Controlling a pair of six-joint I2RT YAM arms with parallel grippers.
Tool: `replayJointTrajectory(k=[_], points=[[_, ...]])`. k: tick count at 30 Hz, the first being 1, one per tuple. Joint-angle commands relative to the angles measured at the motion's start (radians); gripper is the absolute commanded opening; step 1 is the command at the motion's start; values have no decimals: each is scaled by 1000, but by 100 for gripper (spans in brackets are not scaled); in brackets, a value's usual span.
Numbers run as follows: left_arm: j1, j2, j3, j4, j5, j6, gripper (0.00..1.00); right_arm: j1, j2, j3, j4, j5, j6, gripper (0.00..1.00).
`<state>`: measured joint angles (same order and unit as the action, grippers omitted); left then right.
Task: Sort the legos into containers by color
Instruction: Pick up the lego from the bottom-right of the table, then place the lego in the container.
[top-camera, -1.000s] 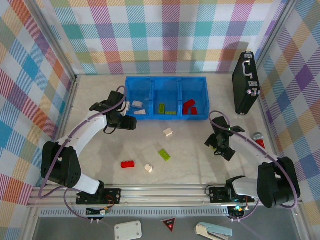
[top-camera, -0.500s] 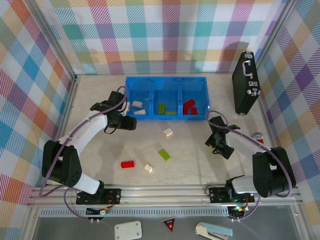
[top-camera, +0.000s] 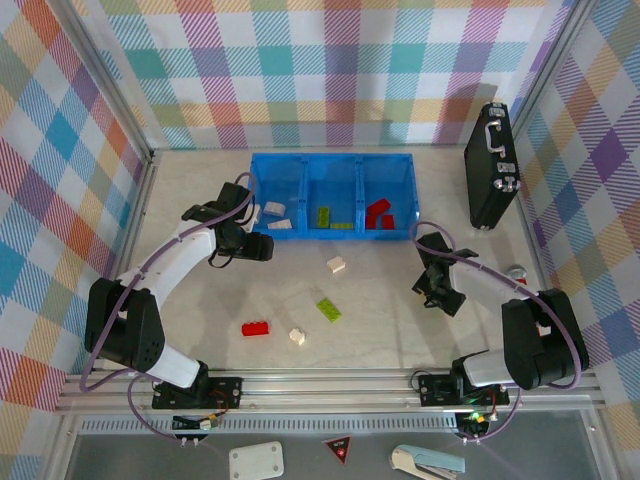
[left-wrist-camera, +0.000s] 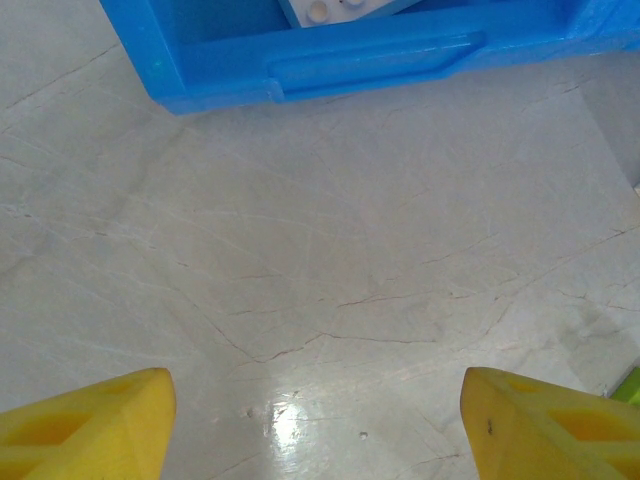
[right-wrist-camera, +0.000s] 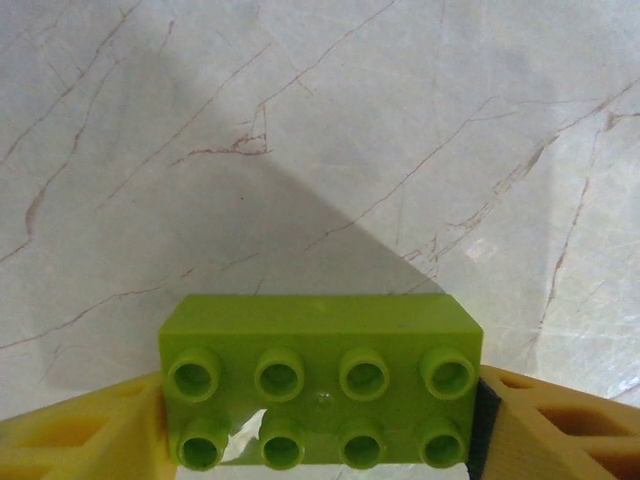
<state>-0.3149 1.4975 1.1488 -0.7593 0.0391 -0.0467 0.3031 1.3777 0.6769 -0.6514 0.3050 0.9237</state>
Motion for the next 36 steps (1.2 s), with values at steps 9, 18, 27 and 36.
replayJointTrajectory(k=[9, 18, 27, 36], points=[[13, 3, 25, -27, -8, 15, 75, 2, -57, 20, -14, 17, -165, 66], [14, 2, 25, -25, -7, 16, 75, 9, -57, 108, -45, -40, -355, 64], [14, -18, 19, -18, -13, 16, 75, 170, 59, 296, -92, -38, -333, 64], [16, -45, 12, -3, -2, 19, 75, 350, 294, 611, -161, 0, -301, 65]])
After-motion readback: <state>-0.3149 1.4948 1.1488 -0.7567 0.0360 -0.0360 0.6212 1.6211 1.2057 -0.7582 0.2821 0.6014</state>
